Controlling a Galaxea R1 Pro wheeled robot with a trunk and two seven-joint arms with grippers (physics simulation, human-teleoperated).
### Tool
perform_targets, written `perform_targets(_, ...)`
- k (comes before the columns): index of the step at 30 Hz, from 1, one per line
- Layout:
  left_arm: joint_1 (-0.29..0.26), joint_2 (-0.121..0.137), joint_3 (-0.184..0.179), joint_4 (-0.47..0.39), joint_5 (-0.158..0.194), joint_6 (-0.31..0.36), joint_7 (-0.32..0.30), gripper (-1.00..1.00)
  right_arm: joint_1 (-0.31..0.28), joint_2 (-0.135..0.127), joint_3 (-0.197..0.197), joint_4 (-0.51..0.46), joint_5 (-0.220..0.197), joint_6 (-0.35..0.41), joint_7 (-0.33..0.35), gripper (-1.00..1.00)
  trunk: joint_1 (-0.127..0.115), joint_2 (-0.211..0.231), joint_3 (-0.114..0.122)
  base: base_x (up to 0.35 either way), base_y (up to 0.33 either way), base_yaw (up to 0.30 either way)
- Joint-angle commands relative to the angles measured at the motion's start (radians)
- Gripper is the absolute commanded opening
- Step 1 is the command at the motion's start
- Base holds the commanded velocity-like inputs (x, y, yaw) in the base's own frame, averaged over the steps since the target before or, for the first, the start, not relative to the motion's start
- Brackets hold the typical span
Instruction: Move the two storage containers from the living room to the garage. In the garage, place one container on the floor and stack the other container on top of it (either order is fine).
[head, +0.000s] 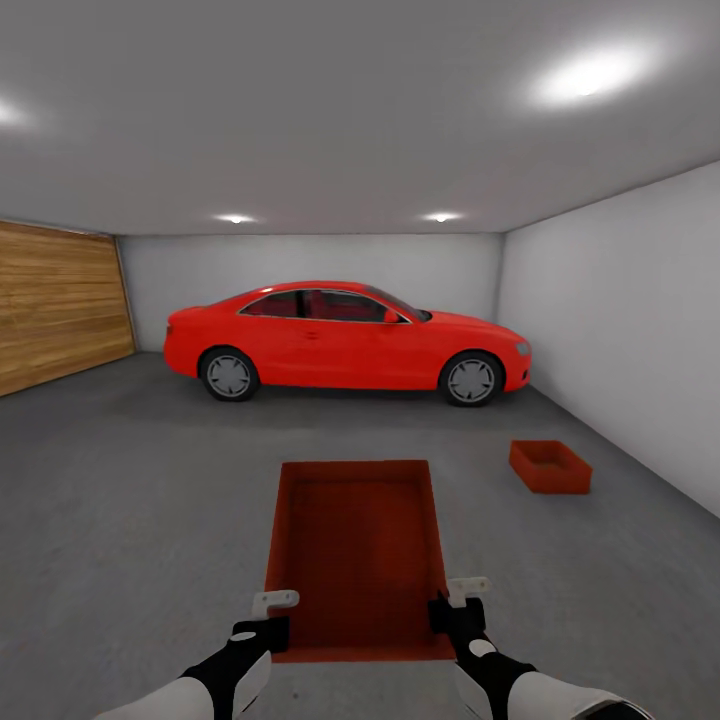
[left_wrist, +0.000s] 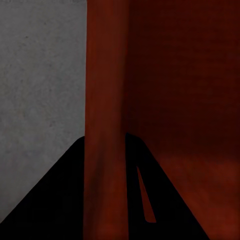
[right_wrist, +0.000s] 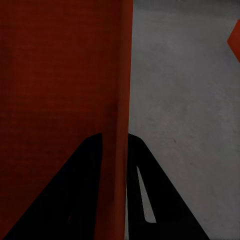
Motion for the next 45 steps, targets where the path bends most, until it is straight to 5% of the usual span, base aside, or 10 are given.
perform_targets(1, 0.000, -0.003, 0.008, -0.005, 0.002, 0.001, 0.000, -1.00, 0.000, 0.002, -0.031, 0.002, 0.007, 0.001, 0.002, -1.00, 0.001, 0.000, 0.000, 0.322, 0.000, 0.000)
perform_targets(36, 0.000, -0.002, 0.008, -0.004, 0.002, 0.001, 0.000, -1.00, 0.000, 0.002, -0.032, 0.002, 0.007, 0.001, 0.001, -1.00, 0.001, 0.000, 0.000, 0.322, 0.000, -0.002)
perform_targets(45, 0.000, -0.001, 0.008, -0.004, 0.002, 0.003, 0.000, -1.00, 0.000, 0.002, -0.031, 0.002, -0.026, -0.004, 0.001, -1.00, 0.001, 0.000, 0.000, 0.322, 0.000, -0.247)
